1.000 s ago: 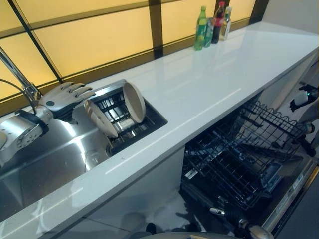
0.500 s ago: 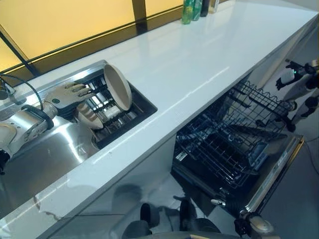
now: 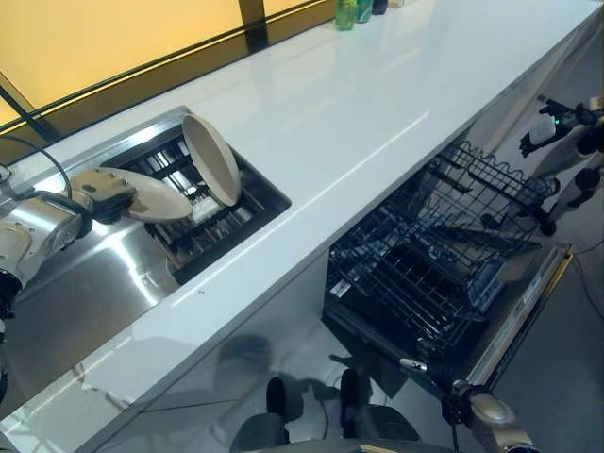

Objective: Pick up plates and place into dishwasher.

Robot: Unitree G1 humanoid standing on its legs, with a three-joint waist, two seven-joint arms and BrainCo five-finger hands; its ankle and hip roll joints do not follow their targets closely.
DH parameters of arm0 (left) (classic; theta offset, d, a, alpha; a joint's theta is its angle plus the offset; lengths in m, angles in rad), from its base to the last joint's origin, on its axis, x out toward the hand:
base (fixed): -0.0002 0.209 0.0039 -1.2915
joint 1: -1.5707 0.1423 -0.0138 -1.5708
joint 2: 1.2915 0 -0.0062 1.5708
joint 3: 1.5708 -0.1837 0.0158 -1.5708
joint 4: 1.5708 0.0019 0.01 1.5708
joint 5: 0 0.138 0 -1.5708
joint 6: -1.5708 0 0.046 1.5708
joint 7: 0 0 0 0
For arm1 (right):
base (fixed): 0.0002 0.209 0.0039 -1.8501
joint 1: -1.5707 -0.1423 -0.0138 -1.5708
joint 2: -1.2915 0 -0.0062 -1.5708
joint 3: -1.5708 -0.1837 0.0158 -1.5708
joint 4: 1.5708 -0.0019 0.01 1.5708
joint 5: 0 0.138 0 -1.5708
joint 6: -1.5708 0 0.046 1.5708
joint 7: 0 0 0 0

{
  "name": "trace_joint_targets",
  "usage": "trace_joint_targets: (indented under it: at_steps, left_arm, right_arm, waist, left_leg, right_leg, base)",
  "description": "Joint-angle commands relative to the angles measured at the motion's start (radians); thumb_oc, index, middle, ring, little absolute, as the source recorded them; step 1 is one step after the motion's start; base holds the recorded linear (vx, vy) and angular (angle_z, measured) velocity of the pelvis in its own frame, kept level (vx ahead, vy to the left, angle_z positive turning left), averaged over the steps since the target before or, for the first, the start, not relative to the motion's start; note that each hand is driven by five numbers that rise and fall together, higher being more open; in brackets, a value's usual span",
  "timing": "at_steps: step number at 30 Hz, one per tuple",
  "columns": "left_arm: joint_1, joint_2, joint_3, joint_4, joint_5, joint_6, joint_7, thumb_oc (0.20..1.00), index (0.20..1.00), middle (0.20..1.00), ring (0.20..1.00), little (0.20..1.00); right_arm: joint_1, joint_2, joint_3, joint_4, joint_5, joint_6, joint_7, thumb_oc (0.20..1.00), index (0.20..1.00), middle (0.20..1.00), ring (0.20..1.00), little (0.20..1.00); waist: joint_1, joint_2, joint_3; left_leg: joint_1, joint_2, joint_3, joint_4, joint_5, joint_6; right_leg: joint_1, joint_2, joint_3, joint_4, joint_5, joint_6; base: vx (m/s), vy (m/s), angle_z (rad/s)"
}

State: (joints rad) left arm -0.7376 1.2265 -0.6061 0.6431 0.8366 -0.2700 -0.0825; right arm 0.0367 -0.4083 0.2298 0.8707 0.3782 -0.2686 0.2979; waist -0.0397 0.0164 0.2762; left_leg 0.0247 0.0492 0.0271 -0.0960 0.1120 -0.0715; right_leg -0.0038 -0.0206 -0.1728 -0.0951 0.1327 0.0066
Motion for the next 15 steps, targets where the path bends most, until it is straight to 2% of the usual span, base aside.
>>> trace_joint_targets:
  at_steps: [1,8,11,15]
  left_arm:
    - [-0.054,0.013,0.011,0.074,-0.003,0.047,-0.060,0.200,0.200,0.200,0.200,0.200]
    - [-0.068,0.026,0.000,0.052,0.011,0.029,-0.008,0.200,0.200,0.200,0.200,0.200]
    - [-0.061,0.039,0.007,0.031,-0.034,0.026,0.018,0.200,0.200,0.200,0.200,0.200]
    - [-0.035,0.062,0.046,-0.044,-0.131,0.000,0.122,0.200,0.200,0.200,0.200,0.200]
  right_arm:
    - [-0.034,-0.038,-0.014,-0.083,0.041,-0.030,0.004,1.000,1.000,1.000,1.000,1.000]
    - [-0.033,-0.027,-0.005,-0.103,0.077,-0.059,0.003,1.000,1.000,1.000,1.000,1.000]
    - [-0.030,-0.023,-0.007,-0.135,0.096,-0.068,0.001,1.000,1.000,1.000,1.000,1.000]
    - [-0.011,-0.023,-0.014,-0.252,0.114,-0.098,-0.023,1.000,1.000,1.000,1.000,1.000]
  waist:
    - [-0.010,0.008,0.038]
    - [-0.004,0.026,0.000]
    - [-0.002,0.034,-0.019]
    - [0.002,0.040,-0.045]
  left_leg:
    - [-0.018,-0.087,0.018,0.011,-0.101,0.066]
    - [0.002,-0.092,0.014,0.011,-0.107,0.062]
    - [0.012,-0.094,0.014,0.009,-0.109,0.061]
    - [0.031,-0.095,0.009,0.009,-0.115,0.058]
  right_leg:
    - [0.005,-0.017,-0.009,0.063,-0.116,0.102]
    - [0.035,-0.024,-0.024,0.052,-0.122,0.101]
    - [0.048,-0.026,-0.026,0.048,-0.125,0.102]
    - [0.073,-0.031,-0.032,0.042,-0.128,0.103]
  base:
    - [0.00,0.000,0.00]
    - [0.00,-0.011,0.00]
    - [0.00,-0.018,0.03]
    - [0.00,-0.045,0.05]
